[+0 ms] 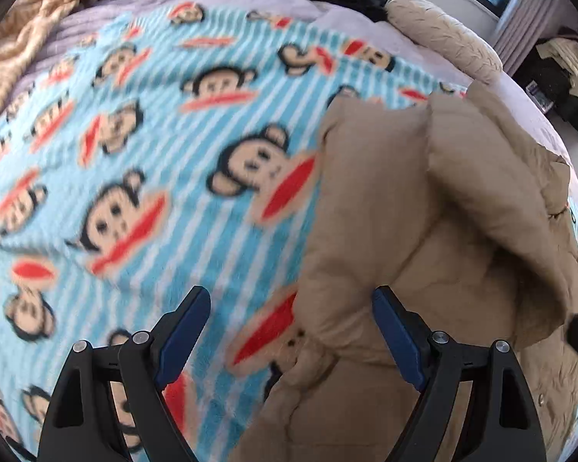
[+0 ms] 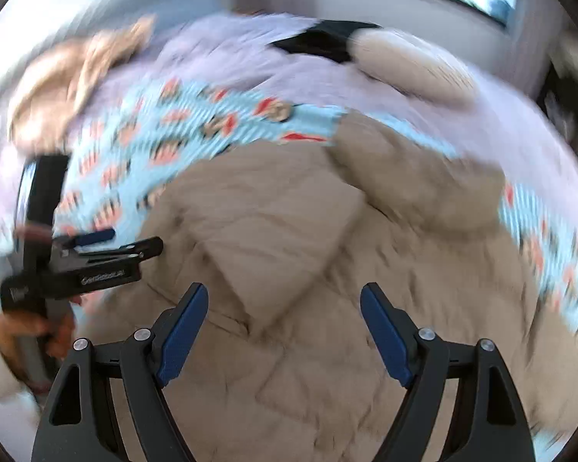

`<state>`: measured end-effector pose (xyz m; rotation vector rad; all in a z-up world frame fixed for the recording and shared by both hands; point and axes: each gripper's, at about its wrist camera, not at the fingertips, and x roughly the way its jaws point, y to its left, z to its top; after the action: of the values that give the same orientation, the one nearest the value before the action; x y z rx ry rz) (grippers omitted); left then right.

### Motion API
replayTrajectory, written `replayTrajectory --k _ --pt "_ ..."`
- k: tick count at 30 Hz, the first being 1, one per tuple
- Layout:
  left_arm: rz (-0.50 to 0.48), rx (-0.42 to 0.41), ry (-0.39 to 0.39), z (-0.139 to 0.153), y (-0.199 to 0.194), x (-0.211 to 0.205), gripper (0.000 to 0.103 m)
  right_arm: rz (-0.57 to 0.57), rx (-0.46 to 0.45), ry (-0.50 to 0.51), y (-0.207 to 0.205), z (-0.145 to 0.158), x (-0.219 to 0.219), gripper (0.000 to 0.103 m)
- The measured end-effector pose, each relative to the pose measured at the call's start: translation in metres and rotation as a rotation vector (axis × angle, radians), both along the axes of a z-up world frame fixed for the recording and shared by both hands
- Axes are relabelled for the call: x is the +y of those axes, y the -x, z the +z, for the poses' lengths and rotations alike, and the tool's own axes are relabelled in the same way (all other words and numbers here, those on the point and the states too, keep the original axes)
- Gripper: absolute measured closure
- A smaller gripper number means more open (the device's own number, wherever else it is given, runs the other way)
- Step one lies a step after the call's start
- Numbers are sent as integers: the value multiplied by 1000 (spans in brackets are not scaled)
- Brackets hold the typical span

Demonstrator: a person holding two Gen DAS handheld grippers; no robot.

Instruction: Fold large clothes

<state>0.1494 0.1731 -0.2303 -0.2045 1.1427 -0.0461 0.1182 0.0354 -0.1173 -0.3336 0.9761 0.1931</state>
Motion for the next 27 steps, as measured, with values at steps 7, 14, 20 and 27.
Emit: replayTrajectory --k 7,14,20,27 --pt "-41 -19 -50 -8 -4 -11 17 -70 -87 177 -41 -28 20 20" --pt "-76 -19 74 11 -13 3 17 -624 -27 -453 -25 -14 -145 20" --pt "-50 62 330 2 -89 18 35 -788 140 -854 -8 -63 -213 81" --pt "-175 -32 197 30 -98 -23 88 -843 169 -925 7 -77 -224 96"
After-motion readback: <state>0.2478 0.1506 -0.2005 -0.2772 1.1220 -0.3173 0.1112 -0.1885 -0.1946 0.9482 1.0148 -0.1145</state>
